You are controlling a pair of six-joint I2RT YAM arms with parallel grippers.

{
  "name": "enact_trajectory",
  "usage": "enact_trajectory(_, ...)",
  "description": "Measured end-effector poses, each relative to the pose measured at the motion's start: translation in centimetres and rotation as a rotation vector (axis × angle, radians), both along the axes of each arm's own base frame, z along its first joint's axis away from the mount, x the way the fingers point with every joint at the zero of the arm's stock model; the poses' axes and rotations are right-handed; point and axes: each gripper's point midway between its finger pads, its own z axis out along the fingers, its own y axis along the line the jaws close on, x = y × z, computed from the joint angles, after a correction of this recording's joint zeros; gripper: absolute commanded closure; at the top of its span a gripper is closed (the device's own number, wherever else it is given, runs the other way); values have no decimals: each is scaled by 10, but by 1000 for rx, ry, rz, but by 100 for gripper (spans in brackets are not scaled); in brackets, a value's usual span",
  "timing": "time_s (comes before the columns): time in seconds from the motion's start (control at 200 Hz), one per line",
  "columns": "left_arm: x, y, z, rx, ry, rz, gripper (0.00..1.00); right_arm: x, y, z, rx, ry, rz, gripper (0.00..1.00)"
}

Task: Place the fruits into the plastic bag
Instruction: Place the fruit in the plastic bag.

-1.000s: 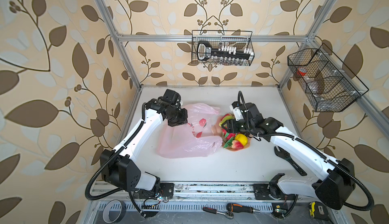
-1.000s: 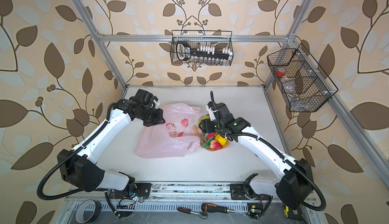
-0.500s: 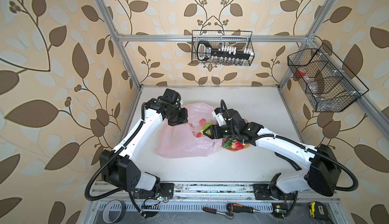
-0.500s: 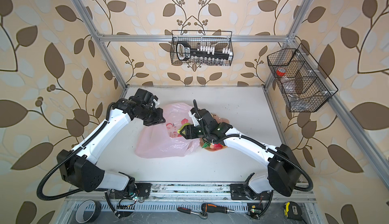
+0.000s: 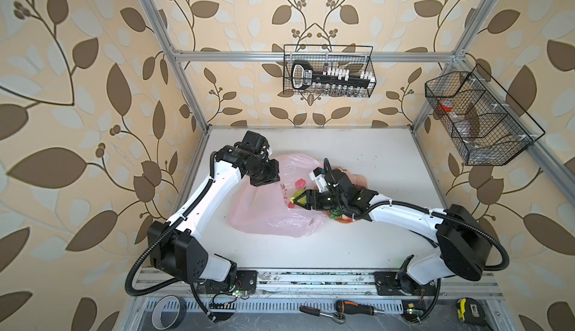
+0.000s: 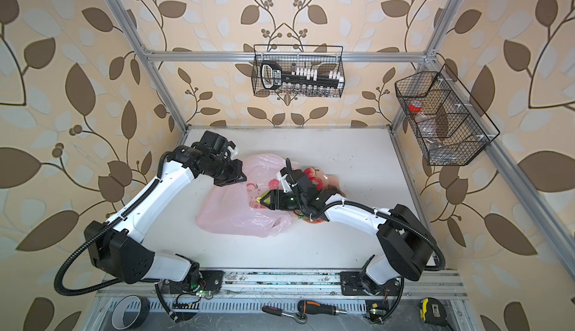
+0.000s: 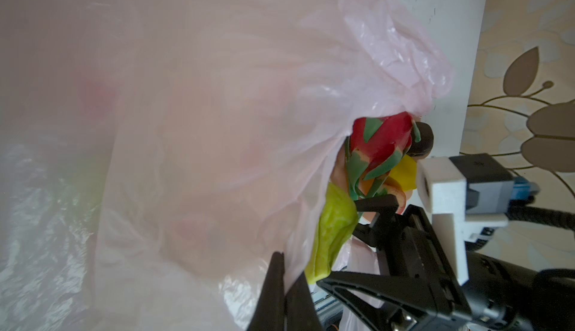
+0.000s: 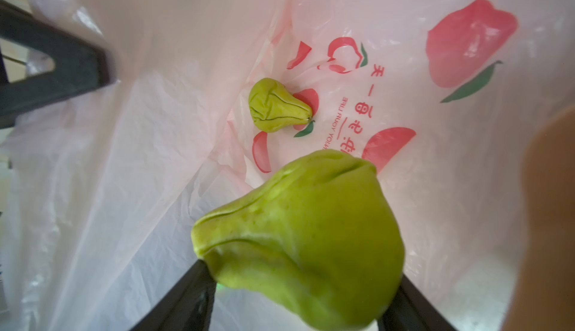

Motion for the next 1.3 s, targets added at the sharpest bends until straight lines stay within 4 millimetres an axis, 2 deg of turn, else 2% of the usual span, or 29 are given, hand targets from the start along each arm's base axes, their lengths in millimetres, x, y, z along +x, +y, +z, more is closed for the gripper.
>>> enact_trajectory(0.17,0,-3,2,-15,-1,-2,100,-6,24,-11,54,50,22,47)
enact_trajectory(0.375,-1,-6,4,-24,-3,1,100,-16,54,-35,79,136,58,47)
enact_trajectory(0.49,-2,-7,7,-29,-11,-2,100,-16,71,-41,92,166,71,47)
enact_trajectory(0.745,-8,-9,11,-52,-28,-15,100,3,102,-34,131,194,63,45)
enact_trajectory(0.855,-11,-12,10,-59,-28,-26,100,12,115,-39,138,222,55,45)
enact_trajectory(1.2,-12,-15,5,-61,-34,-38,100,24,134,-67,110,334,7,37)
enact_trajectory(1.3,-12,-14,1,-52,-29,-33,100,26,136,-70,105,355,1,28)
